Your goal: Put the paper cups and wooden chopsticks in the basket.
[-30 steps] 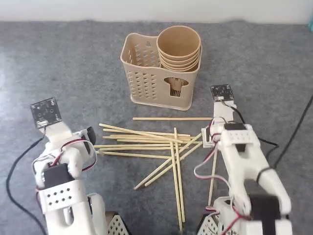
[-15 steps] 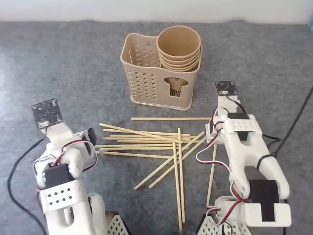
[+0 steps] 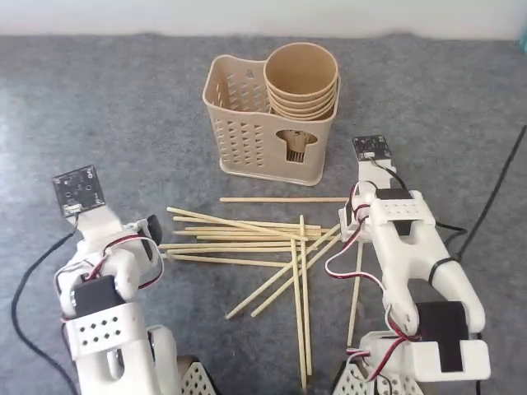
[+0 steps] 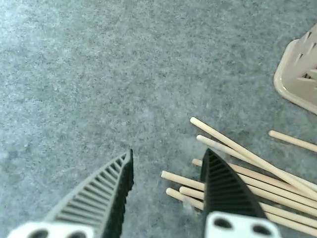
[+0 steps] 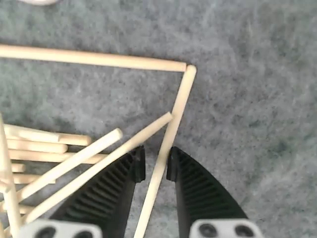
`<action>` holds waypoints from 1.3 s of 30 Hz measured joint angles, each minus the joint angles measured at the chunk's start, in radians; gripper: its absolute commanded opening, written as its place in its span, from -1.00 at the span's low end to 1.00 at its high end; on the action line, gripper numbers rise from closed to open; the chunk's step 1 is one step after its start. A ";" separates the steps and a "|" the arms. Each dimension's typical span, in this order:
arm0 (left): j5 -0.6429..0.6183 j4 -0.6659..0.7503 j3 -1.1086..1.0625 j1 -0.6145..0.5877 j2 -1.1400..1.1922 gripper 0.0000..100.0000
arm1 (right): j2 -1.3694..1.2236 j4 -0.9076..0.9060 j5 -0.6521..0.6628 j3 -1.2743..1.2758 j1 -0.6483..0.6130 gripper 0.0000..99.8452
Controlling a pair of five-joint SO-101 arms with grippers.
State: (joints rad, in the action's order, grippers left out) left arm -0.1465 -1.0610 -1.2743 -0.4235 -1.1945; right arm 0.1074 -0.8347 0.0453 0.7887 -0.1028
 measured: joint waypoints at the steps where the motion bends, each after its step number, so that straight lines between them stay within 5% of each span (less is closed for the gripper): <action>1: 0.000 0.000 0.000 0.000 0.000 -0.58 | -0.009 0.006 0.000 0.000 0.002 -0.82; 14: 0.000 0.000 0.000 0.000 0.000 -0.58 | -0.195 -0.150 0.000 -0.209 0.018 -0.98; 20: 0.000 0.000 -0.011 0.000 0.000 -0.58 | -0.149 -0.209 0.018 -0.213 0.130 -0.98; 29: 0.000 0.005 -0.012 0.002 0.000 -0.58 | 0.470 -0.359 0.114 -0.212 0.259 -0.98; 39: 0.000 0.025 -0.023 0.002 0.000 -0.58 | 1.192 -0.107 0.184 -0.222 0.091 -0.98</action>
State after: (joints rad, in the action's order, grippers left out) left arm -0.1465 -1.0365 -1.2973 -0.4219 -1.1945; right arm 1.2996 -0.9421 0.2294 0.5662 -0.0123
